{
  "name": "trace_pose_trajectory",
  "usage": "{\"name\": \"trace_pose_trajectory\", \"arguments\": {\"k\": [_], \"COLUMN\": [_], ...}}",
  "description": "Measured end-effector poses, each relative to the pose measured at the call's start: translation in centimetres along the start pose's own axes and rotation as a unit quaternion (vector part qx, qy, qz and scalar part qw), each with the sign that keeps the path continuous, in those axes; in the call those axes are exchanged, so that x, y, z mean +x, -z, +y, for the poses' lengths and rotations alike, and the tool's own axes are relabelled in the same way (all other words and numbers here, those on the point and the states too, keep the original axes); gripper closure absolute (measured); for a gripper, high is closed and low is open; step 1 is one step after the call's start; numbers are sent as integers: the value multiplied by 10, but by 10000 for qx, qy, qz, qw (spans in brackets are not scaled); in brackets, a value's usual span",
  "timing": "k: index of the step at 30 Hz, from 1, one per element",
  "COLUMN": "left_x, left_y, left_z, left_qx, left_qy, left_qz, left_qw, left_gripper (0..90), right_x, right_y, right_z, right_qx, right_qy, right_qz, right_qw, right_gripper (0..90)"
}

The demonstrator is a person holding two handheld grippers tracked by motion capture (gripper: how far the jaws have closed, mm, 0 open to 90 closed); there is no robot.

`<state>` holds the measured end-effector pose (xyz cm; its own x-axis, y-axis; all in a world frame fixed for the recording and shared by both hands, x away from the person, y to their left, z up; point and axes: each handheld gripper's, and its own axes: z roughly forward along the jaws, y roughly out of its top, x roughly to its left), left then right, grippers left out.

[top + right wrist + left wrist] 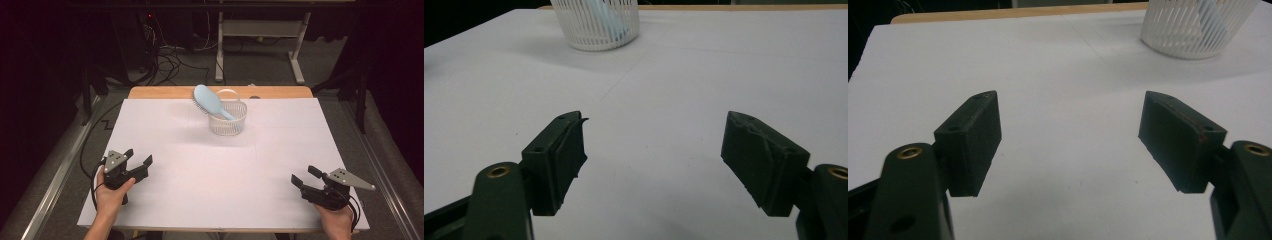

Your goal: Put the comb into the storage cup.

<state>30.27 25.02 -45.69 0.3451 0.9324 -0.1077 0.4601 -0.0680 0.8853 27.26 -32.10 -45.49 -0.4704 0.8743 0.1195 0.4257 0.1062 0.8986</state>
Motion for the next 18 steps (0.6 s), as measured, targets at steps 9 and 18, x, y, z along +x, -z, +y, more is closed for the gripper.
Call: {"name": "trace_pose_trajectory", "arguments": {"k": [9, 18], "left_x": [2, 3], "left_y": [-2, -1], "left_z": [-6, -10], "left_qx": [30, -4], "left_qy": [43, 52], "left_qz": [37, 107], "left_qw": [10000, 9999], "left_gripper": [259, 259], "right_x": [0, 1], "right_y": [0, 0], "right_z": [0, 0], "right_qx": [-1, 10], "right_qy": [-6, 2], "right_qz": [-5, 2], "right_qw": [10000, 10000], "right_gripper": [257, 257]}}
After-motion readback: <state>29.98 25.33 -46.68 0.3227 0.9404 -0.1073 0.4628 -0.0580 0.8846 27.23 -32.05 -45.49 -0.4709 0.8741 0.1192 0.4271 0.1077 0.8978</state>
